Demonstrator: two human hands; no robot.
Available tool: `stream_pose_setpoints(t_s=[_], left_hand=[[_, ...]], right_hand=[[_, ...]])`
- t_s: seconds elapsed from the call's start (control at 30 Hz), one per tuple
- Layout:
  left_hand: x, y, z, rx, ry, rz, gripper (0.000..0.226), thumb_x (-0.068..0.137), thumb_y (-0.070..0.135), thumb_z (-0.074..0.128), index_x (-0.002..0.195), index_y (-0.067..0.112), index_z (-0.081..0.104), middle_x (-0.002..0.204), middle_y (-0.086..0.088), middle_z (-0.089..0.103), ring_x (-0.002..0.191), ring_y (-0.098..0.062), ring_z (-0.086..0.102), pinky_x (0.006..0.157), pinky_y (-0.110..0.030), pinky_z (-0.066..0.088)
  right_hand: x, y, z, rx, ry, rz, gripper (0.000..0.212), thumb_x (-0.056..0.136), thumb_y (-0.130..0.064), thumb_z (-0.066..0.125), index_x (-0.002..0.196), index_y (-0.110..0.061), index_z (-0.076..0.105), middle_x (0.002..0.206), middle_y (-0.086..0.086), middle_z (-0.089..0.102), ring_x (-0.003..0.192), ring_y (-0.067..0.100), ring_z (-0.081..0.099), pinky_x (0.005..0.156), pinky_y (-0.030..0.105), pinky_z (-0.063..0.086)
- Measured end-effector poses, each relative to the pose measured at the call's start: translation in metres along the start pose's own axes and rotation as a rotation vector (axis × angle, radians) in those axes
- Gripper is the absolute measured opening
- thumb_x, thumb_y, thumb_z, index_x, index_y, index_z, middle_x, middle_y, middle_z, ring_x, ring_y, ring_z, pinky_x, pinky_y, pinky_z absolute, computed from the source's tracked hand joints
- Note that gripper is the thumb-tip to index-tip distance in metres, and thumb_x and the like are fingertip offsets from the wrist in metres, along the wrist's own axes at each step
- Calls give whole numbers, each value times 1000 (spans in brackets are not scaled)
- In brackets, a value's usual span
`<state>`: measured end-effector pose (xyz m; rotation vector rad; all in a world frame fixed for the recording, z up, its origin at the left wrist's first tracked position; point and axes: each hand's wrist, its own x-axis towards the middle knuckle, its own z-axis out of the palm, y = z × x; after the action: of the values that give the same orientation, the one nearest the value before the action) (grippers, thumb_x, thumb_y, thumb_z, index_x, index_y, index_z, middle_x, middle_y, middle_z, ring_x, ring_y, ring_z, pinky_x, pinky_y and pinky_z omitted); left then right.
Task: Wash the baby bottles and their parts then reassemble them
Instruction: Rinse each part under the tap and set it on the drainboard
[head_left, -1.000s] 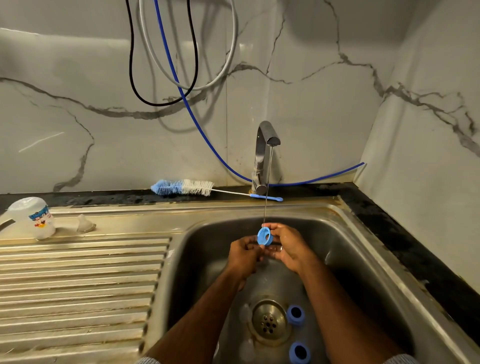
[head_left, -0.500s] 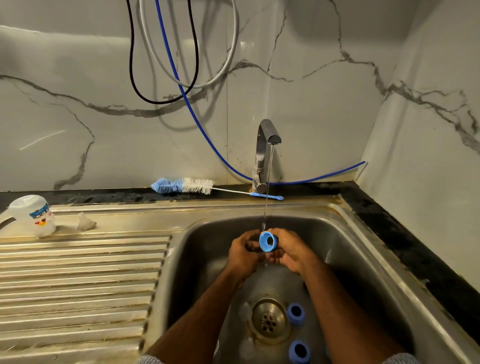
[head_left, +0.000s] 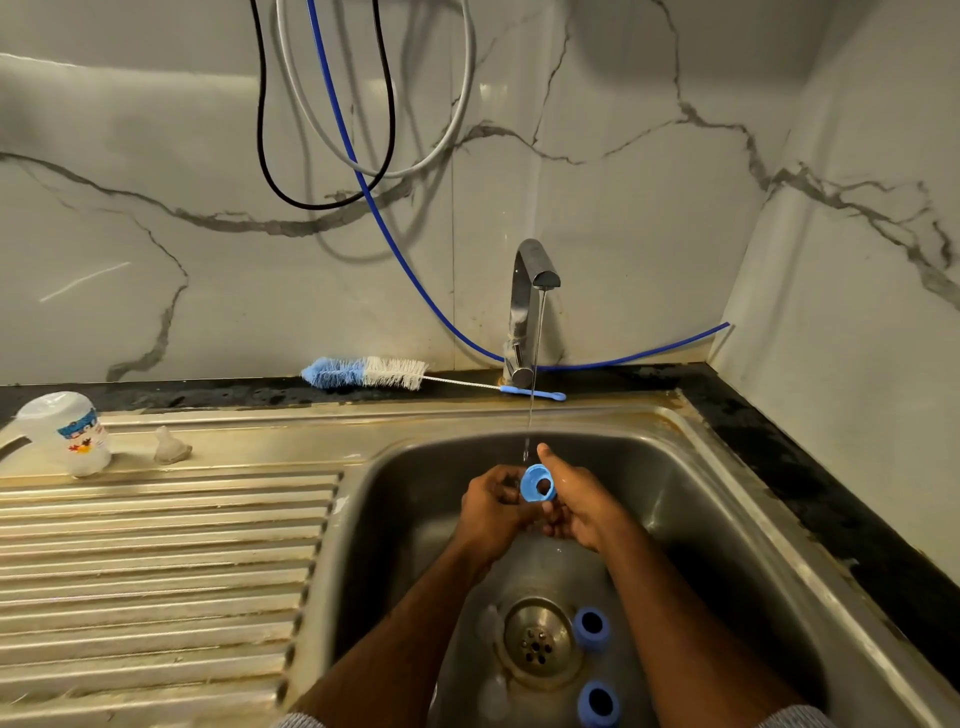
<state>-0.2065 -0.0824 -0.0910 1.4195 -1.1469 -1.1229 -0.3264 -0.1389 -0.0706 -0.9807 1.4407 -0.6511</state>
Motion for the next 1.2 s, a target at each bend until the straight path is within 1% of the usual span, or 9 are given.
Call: stream_pose_setpoints(t_s=[0.1,0.17,0.27,0.4,0.6,0.7,0.8,0.97,1.2], left_hand=[[0,1,0,-13,30,-39,33,83,18,83,112,14,68,93,-6,75,67,-7,67,47,-12,44],[0,1,0,-24,50,-57,28,84,20,82,107,10,70,85,-8,75,60,-6,64,45,-12,43],[1,1,0,-8,81,-67,26,84,26,82,100,7,72,85,-14,75,61,-12,63,44,-14,42],[1,0,-1,0,115,-87,32,81,29,84,97,5,73,79,-10,73,56,-8,61,43,-13,41],[1,2,-5,8,153,-87,33,71,18,92,95,10,71,82,-10,75,61,-9,64,46,-15,44],[3,1,-8,19,171,-89,31,70,15,92,92,14,70,79,-5,74,60,-7,65,47,-14,45],[3,-1,-9,15,184,-79,34,71,15,91,97,14,69,83,-5,74,64,-8,68,49,-15,47],[5,-2,-11,-30,204,-11,35,73,7,88,101,13,68,85,-6,75,71,-13,73,63,-22,57],[6,-5,-13,-30,210,29,34,78,1,83,107,13,68,92,-6,75,84,-19,75,78,-34,63]], right_hand=[[-2,-4,0,-38,33,-21,63,98,-67,38,101,-11,67,76,9,69,63,17,64,54,27,52],[-2,-6,0,-43,55,-66,56,100,-62,39,102,-13,66,86,10,71,70,18,65,56,28,52],[-3,-7,-3,-18,35,-146,34,102,-44,52,102,-15,69,94,12,73,73,18,66,58,30,52],[-3,-5,-6,-21,11,-199,13,98,-21,62,105,-12,69,98,13,72,78,22,69,55,30,56],[3,-1,2,13,36,-207,14,100,-14,59,104,-6,69,101,18,73,79,24,71,58,30,57],[5,0,7,27,27,-203,17,100,-12,58,108,-2,69,99,18,73,81,25,72,64,32,59],[6,1,7,31,22,-189,18,101,-12,57,108,-1,69,95,17,73,77,23,71,62,30,59],[2,2,11,40,-24,-146,20,103,-10,53,112,-1,67,93,15,71,73,20,69,51,24,55],[4,1,18,64,-21,-156,19,101,-9,54,112,-2,68,102,19,71,79,22,70,52,24,56]])
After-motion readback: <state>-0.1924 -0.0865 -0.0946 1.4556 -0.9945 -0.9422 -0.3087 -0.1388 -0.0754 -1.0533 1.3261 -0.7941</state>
